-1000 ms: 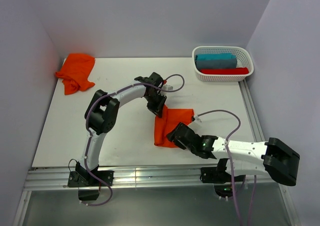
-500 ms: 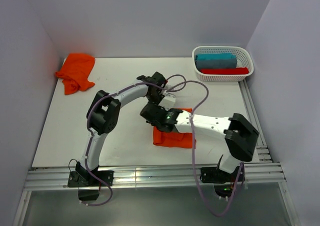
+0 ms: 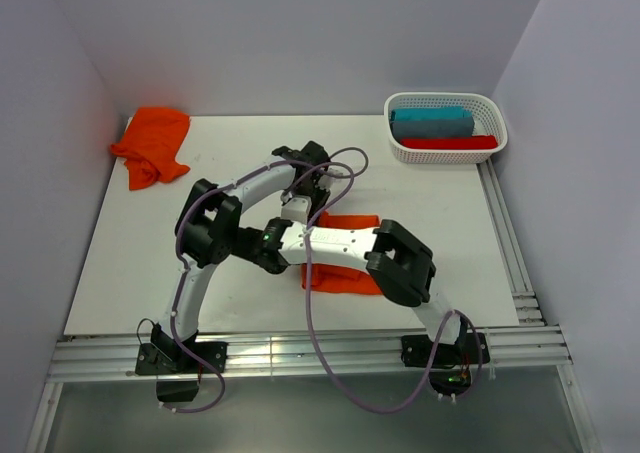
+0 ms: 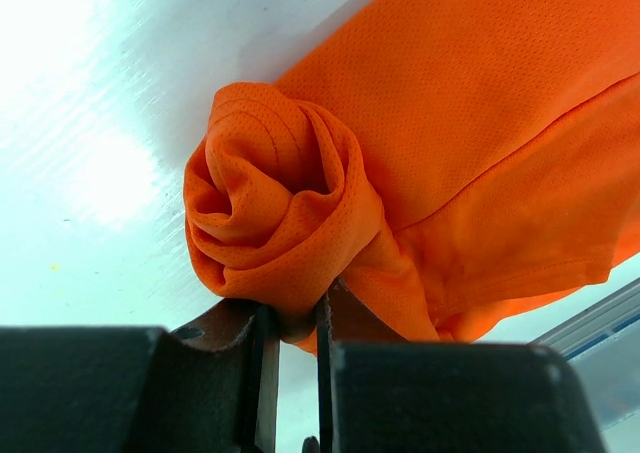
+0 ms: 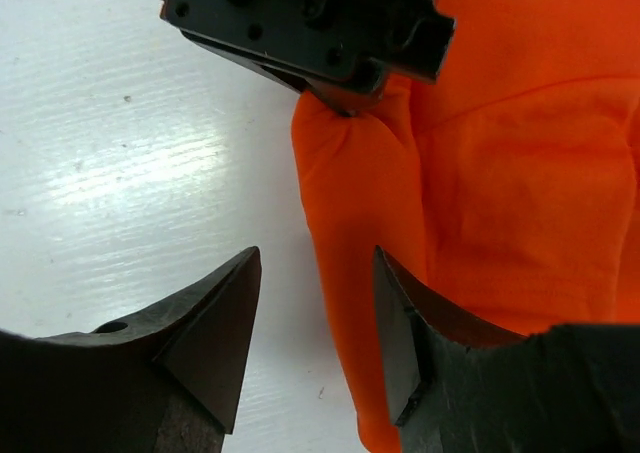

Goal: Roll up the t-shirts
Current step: Roll the tshirt

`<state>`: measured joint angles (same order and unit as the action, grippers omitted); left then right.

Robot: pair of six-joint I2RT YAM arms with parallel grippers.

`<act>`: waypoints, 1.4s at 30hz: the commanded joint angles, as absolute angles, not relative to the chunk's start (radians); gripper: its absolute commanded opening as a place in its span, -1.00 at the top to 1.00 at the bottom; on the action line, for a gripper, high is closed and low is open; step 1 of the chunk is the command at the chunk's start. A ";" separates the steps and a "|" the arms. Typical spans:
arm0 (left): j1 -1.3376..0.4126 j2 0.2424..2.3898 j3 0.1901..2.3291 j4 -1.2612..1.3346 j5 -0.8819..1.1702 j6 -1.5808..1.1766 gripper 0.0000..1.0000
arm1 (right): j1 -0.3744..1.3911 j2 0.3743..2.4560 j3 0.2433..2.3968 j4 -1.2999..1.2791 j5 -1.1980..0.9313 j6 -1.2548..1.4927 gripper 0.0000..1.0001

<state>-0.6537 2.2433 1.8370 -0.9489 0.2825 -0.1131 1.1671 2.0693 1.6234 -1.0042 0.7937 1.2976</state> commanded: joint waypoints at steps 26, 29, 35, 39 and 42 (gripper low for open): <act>-0.686 2.260 1.766 -1.006 0.206 -0.089 0.68 | 1.198 2.214 1.619 -1.080 0.845 1.318 -0.13; -0.686 2.257 1.770 -1.005 0.212 -0.089 0.57 | 1.195 2.186 1.563 -1.033 0.825 1.318 0.12; -0.652 2.246 1.844 -1.012 0.288 -0.094 -0.10 | 1.174 1.950 1.293 -0.699 0.700 1.252 0.33; -0.615 2.220 1.920 -1.017 0.348 -0.089 -0.45 | 1.126 1.772 1.025 -0.354 0.564 1.226 0.34; -0.592 2.171 1.950 -0.996 0.379 -0.078 -0.65 | 1.079 1.678 0.855 -0.114 0.453 1.218 0.34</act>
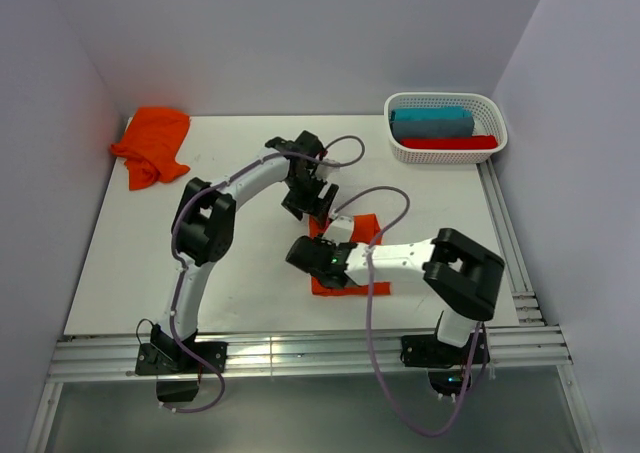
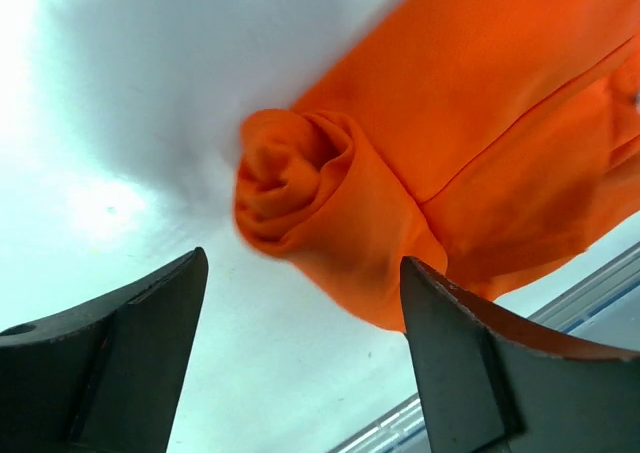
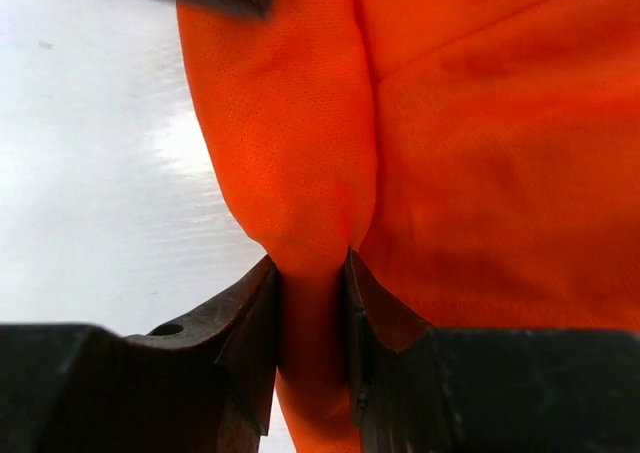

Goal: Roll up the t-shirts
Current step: Roll the tshirt

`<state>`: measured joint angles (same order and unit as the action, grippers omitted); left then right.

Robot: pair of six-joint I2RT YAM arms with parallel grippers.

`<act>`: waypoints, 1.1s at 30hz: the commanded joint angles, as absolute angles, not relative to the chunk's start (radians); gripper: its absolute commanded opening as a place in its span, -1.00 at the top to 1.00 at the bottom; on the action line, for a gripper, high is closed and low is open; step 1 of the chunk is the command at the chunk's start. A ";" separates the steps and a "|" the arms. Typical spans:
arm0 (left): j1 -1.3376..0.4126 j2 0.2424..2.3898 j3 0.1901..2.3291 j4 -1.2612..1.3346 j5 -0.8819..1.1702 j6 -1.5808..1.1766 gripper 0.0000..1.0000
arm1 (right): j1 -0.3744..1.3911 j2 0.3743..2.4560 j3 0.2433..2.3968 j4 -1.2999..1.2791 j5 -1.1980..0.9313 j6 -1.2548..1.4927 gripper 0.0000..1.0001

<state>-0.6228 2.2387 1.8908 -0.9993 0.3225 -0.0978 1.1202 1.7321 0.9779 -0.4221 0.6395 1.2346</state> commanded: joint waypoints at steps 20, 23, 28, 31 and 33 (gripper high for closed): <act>-0.502 1.983 1.448 -0.660 0.637 0.015 -0.68 | 0.911 1.797 0.318 1.032 0.015 1.390 0.34; -0.499 2.011 1.427 -0.631 0.609 0.008 -0.65 | 0.904 1.870 0.284 1.204 -0.029 1.431 0.35; -0.500 2.052 1.453 -0.632 0.539 -0.069 -0.28 | 0.902 1.902 0.273 1.241 -0.041 1.442 0.36; -0.511 2.068 1.486 -0.672 0.454 -0.086 0.30 | 0.905 1.830 0.313 1.064 -0.029 1.398 0.29; -0.520 2.077 1.508 -0.695 0.404 -0.087 0.64 | 0.910 1.795 0.333 0.930 -0.015 1.375 0.21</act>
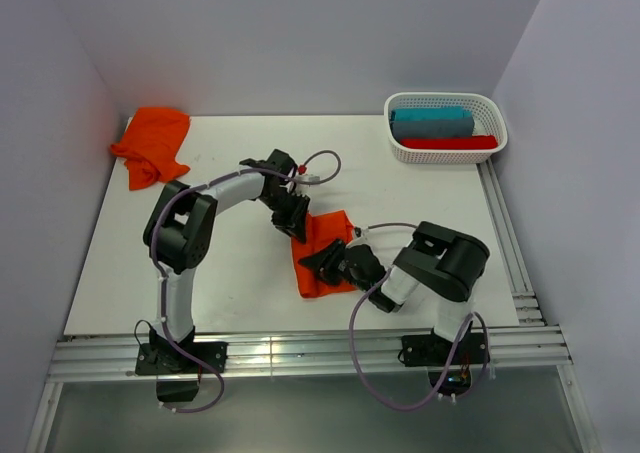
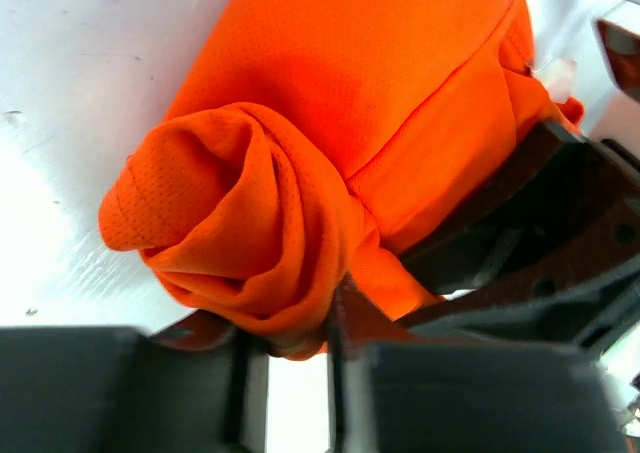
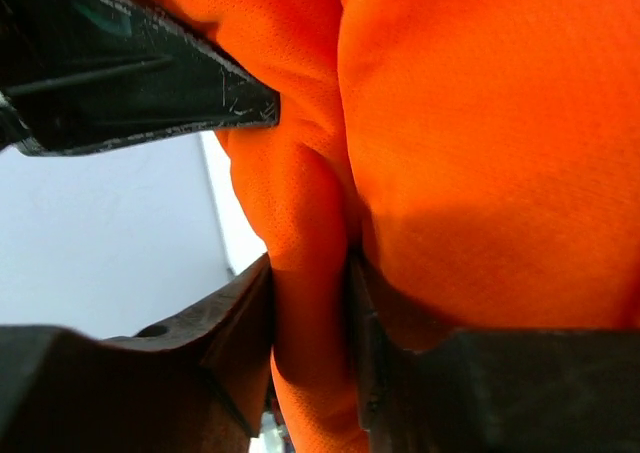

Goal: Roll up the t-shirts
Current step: Roll the tshirt

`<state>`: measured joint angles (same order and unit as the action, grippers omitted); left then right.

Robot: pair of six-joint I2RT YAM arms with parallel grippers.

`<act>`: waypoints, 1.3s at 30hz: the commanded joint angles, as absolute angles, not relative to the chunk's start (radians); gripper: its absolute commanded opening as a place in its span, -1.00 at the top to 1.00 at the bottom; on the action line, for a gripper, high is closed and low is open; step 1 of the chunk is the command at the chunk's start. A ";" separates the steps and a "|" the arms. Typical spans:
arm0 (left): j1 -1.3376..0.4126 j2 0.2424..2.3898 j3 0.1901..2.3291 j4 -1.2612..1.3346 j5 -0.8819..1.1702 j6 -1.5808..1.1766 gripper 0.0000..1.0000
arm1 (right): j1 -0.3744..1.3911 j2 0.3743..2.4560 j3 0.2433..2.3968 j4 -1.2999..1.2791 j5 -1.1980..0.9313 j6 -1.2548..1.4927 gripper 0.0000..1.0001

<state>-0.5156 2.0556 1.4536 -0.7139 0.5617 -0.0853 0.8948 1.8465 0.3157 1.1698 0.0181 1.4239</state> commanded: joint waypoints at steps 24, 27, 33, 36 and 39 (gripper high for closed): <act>-0.618 2.166 1.647 -0.896 0.222 -0.057 0.89 | 1.170 1.685 1.118 -0.605 0.713 1.194 -0.40; -0.626 2.180 1.666 -0.908 0.222 -0.055 0.88 | 1.178 1.781 1.234 -0.701 0.788 1.186 -0.37; -0.634 2.204 1.697 -0.937 0.225 -0.058 0.86 | 1.206 1.899 1.382 -0.765 0.876 1.151 -0.29; -0.637 2.214 1.710 -0.951 0.230 -0.060 0.86 | 1.219 1.966 1.463 -0.811 0.902 1.129 -0.29; -0.640 2.221 1.721 -0.960 0.232 -0.060 0.85 | 1.230 2.026 1.528 -0.847 0.908 1.111 -0.29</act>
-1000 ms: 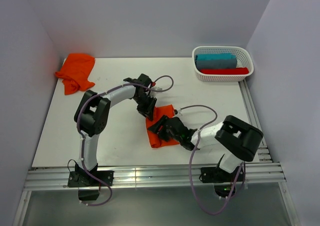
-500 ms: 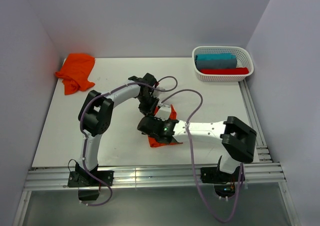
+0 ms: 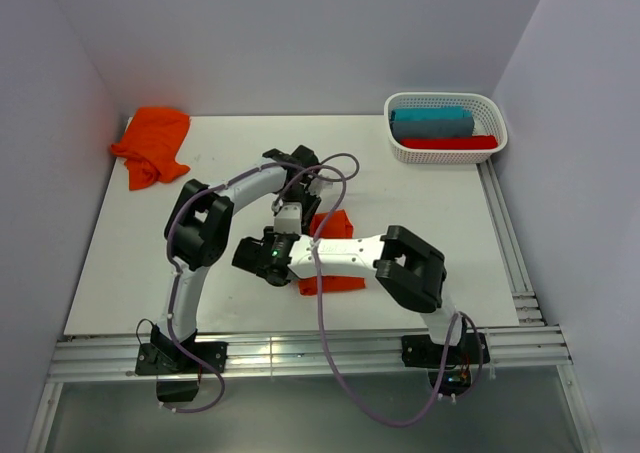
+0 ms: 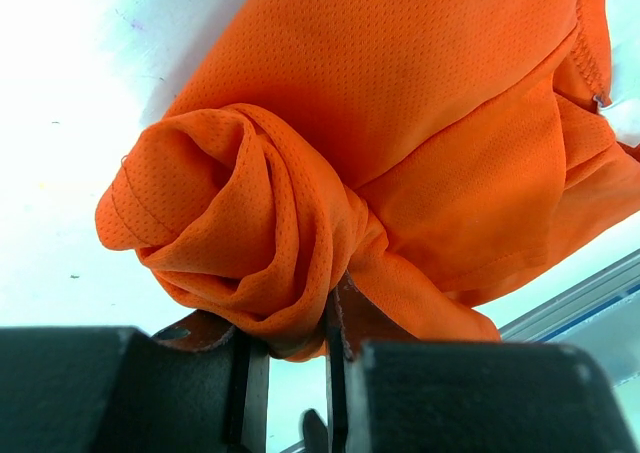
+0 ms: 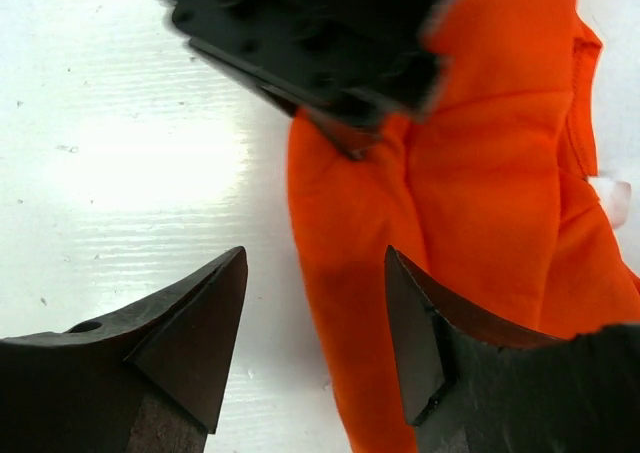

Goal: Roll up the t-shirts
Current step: Roll the tshirt

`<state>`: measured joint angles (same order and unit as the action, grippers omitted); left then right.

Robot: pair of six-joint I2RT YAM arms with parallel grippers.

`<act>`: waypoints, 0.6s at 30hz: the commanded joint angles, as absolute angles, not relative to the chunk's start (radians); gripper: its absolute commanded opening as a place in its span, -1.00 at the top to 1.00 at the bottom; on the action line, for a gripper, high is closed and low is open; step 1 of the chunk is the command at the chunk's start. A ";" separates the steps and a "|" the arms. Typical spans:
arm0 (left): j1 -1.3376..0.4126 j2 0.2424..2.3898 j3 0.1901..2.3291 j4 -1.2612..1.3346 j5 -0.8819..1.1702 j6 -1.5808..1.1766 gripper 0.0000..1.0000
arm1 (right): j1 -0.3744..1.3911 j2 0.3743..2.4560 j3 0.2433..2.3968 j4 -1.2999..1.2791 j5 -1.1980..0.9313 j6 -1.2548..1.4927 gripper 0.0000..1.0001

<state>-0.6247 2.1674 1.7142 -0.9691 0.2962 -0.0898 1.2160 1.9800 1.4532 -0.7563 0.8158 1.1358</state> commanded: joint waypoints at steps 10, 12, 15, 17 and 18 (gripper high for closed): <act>-0.646 2.230 1.736 -0.974 0.233 -0.061 0.81 | 1.241 2.203 1.690 -1.112 0.947 1.219 -0.28; -0.644 2.235 1.741 -0.977 0.238 -0.063 0.81 | 1.244 2.220 1.690 -1.118 0.937 1.224 -0.27; -0.647 2.241 1.747 -0.980 0.241 -0.064 0.79 | 1.246 2.230 1.675 -1.129 0.920 1.246 -0.23; -0.646 2.240 1.752 -0.982 0.241 -0.064 0.74 | 1.249 2.227 1.651 -1.124 0.907 1.261 -0.20; -0.647 2.241 1.753 -0.982 0.242 -0.064 0.73 | 1.247 2.221 1.640 -1.118 0.904 1.262 -0.17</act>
<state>-0.6262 2.1899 1.7493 -1.0019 0.2970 -0.0906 1.2411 2.2131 1.6585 -1.0615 0.9051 1.2343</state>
